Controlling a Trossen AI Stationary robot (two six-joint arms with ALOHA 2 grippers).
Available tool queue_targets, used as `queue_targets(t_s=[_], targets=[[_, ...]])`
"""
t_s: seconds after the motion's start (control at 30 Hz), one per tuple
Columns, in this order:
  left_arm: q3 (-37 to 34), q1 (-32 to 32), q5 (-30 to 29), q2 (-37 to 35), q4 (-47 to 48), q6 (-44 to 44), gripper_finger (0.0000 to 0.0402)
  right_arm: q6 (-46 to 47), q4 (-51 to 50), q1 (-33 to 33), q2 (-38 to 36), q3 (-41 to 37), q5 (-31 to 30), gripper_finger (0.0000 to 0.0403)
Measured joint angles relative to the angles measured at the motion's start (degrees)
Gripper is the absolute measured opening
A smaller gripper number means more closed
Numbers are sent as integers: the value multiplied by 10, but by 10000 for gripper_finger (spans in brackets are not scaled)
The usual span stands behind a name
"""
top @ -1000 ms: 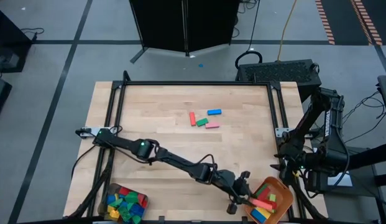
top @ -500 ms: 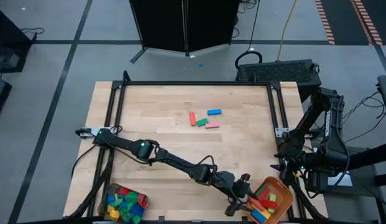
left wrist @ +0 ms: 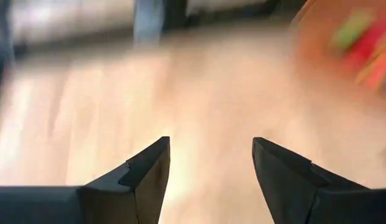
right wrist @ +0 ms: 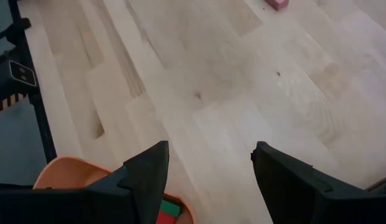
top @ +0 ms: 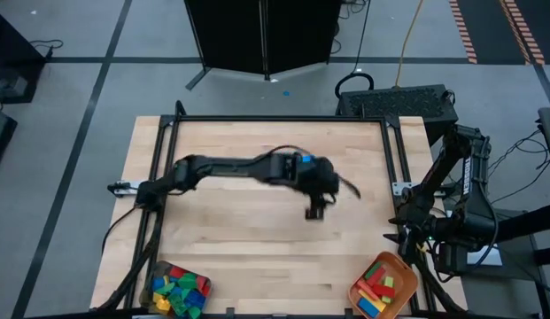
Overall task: Sort blocks by size
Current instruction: Put the pink rectangular block into the orange bin
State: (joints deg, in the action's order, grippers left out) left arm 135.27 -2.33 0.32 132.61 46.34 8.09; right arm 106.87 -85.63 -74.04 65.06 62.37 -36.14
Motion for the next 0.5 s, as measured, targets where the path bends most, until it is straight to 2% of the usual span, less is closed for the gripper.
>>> queue_targets(t_s=[0.1, 0.17, 0.27, 0.43, 0.5], targets=[[-26, 42, 38, 14, 59, 7, 225, -2, 0, 0, 0, 0, 0, 224], [-68, 56, 62, 6, 21, 7, 225, -2, 0, 0, 0, 0, 0, 224], [-134, 64, 66, 3, -20, 18, 225, -5, 0, 0, 1, 0, -1, 224], [-213, 82, 48, 8, -130, 14, 225, -13, -5, 0, 9, 0, -1, 224], [-235, 89, 29, 3, -136, 13, 225, -12, -5, 0, 13, 0, 0, 224]])
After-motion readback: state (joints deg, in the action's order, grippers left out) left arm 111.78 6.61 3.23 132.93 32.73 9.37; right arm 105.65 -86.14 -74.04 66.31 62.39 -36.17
